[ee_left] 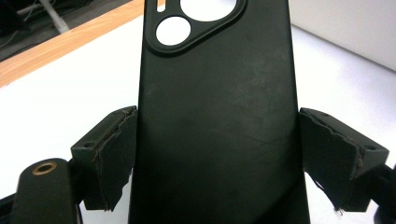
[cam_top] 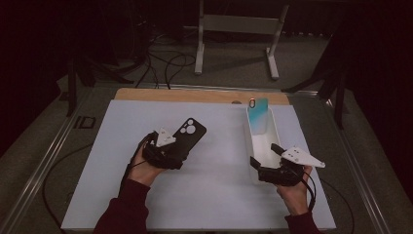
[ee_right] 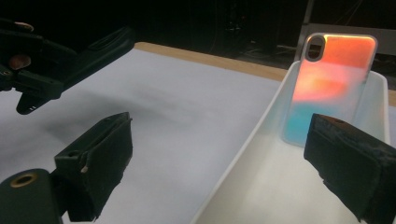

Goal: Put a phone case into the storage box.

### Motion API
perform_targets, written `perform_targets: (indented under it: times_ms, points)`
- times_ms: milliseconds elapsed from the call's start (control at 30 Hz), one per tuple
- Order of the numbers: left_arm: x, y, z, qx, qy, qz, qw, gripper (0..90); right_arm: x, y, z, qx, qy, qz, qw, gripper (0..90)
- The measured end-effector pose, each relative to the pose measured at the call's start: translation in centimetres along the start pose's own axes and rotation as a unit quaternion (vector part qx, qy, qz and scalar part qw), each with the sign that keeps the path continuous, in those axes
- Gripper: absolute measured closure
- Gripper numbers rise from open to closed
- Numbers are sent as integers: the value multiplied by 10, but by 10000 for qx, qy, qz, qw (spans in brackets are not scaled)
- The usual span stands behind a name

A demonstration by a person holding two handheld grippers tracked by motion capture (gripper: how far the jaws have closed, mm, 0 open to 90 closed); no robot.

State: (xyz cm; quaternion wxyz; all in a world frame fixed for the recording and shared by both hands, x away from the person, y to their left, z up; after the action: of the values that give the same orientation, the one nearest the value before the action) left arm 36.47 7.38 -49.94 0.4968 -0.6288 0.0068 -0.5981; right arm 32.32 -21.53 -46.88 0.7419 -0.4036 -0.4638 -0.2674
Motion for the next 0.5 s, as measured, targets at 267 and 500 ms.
perform_targets:
  times_ms: [267,500]
  points:
    - [12,5,-7,-80,64,-115,9999,162,3,2,3,2,-62,36,10000,80]
    - [24,10,-17,-177,209,-193,9994,162,7,9,8,50,-47,116,9999,84]
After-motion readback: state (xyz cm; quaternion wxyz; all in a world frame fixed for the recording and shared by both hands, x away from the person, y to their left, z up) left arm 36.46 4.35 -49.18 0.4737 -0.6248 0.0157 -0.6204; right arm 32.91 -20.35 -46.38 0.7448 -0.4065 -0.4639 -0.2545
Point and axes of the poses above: each handheld gripper's, and its own axes: y roughly forward along the jaws, x roughly out of its top, z roughly to its left, the point moved 8 cm from there along y, roughly forward along the jaws, and after that the axes turned 11 degrees about y, right-handed, at the moved point
